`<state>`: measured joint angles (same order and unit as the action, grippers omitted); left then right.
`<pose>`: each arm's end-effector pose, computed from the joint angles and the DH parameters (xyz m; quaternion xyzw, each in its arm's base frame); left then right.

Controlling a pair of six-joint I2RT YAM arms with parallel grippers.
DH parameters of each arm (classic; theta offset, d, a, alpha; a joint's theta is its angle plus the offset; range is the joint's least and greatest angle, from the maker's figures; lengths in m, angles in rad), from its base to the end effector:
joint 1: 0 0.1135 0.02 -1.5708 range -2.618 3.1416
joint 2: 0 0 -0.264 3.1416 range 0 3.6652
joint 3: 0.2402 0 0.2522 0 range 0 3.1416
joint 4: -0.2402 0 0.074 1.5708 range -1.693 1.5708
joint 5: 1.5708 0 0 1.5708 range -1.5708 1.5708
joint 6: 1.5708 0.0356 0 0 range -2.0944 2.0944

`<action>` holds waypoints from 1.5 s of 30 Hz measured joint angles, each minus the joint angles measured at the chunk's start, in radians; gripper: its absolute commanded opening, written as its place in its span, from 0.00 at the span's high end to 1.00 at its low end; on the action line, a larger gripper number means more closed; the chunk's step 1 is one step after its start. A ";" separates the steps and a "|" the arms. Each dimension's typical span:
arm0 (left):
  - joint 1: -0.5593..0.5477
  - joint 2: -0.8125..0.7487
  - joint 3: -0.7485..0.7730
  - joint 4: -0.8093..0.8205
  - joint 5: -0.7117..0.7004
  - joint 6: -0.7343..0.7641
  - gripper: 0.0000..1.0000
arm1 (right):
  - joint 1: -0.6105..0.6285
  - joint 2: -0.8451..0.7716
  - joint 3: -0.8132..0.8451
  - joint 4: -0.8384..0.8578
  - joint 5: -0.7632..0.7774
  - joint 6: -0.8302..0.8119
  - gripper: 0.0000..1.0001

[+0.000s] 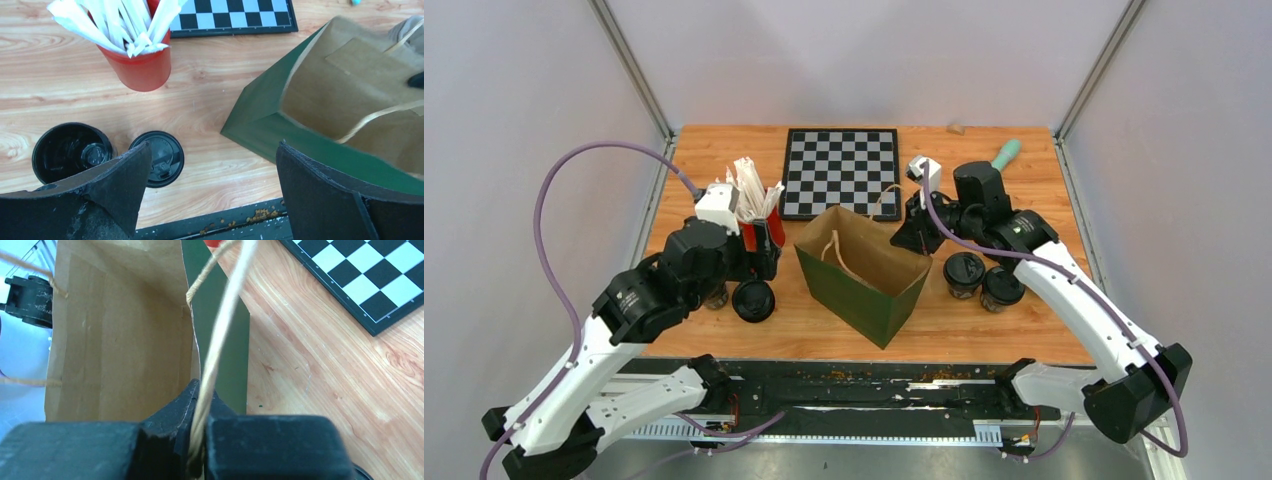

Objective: Pack the takeout coffee

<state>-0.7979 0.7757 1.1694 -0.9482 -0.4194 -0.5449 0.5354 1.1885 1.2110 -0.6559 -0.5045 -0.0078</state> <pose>0.0978 -0.0796 0.3917 0.0073 0.8605 -0.1537 0.4857 0.2061 0.1423 0.3617 -0.3404 0.8020 0.3290 0.3642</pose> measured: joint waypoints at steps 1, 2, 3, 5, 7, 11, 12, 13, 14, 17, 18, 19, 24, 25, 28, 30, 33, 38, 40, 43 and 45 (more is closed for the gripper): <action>0.000 0.017 0.017 0.000 -0.003 0.000 0.01 | 0.000 0.009 0.002 0.003 -0.011 -0.011 0.87; 0.000 0.037 0.037 -0.002 -0.009 0.001 0.01 | 0.000 0.020 0.007 0.005 -0.022 -0.022 0.78; 0.003 0.055 0.052 -0.006 -0.012 0.002 0.02 | 0.000 0.029 0.010 0.006 -0.029 -0.026 0.74; 0.027 0.106 0.098 -0.018 -0.009 0.009 0.05 | 0.000 0.053 0.027 -0.002 -0.029 -0.037 0.67; 0.071 0.156 0.143 -0.023 0.013 0.020 0.08 | 0.000 0.075 0.055 -0.021 -0.013 -0.040 0.57; 0.177 0.232 0.166 -0.003 0.108 0.056 0.13 | 0.000 0.078 0.103 -0.068 0.039 -0.027 0.36; 0.199 0.245 0.166 0.003 0.140 0.064 0.14 | 0.000 0.074 0.113 -0.081 0.054 -0.022 0.32; 0.220 0.257 0.166 0.013 0.183 0.077 0.13 | 0.000 0.067 0.121 -0.095 0.068 -0.018 0.29; 0.235 0.268 0.166 0.023 0.218 0.086 0.13 | 0.000 0.058 0.127 -0.108 0.081 -0.011 0.26; 0.262 0.305 0.170 0.047 0.303 0.116 0.13 | 0.000 0.016 0.133 -0.134 0.123 0.027 0.18; 0.267 0.322 0.178 0.050 0.332 0.128 0.12 | 0.000 -0.002 0.133 -0.140 0.138 0.045 0.17; 0.271 0.345 0.188 0.058 0.364 0.141 0.12 | 0.000 -0.024 0.133 -0.148 0.153 0.069 0.16; 0.275 0.410 0.198 0.107 0.458 0.179 0.15 | 0.000 -0.139 0.102 -0.155 0.227 0.171 0.17; 0.275 0.418 0.198 0.116 0.465 0.186 0.16 | 0.000 -0.163 0.093 -0.156 0.248 0.190 0.17; 0.275 0.439 0.198 0.133 0.472 0.200 0.21 | 0.000 -0.229 0.068 -0.164 0.343 0.251 0.18; 0.276 0.451 0.196 0.138 0.475 0.210 0.25 | 0.000 -0.269 0.045 -0.174 0.405 0.290 0.19; 0.276 0.447 0.165 0.169 0.499 0.220 0.30 | 0.000 -0.320 0.007 -0.208 0.483 0.335 0.21; 0.276 0.436 0.099 0.204 0.571 0.235 0.44 | -0.012 -0.326 -0.010 -0.280 0.591 0.370 0.33; 0.276 0.436 0.087 0.206 0.601 0.239 0.47 | -0.028 -0.315 -0.035 -0.283 0.620 0.374 0.38; 0.276 0.435 0.082 0.209 0.636 0.239 0.49 | -0.061 -0.286 -0.088 -0.277 0.637 0.374 0.43; 0.276 0.425 0.072 0.213 0.651 0.237 0.49 | -0.085 -0.259 -0.129 -0.270 0.636 0.373 0.45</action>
<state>-0.5220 1.2007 1.2415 -0.7349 0.2317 -0.3084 0.4503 0.9291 1.0824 -0.9260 0.1314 0.3649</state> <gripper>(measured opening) 0.518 0.580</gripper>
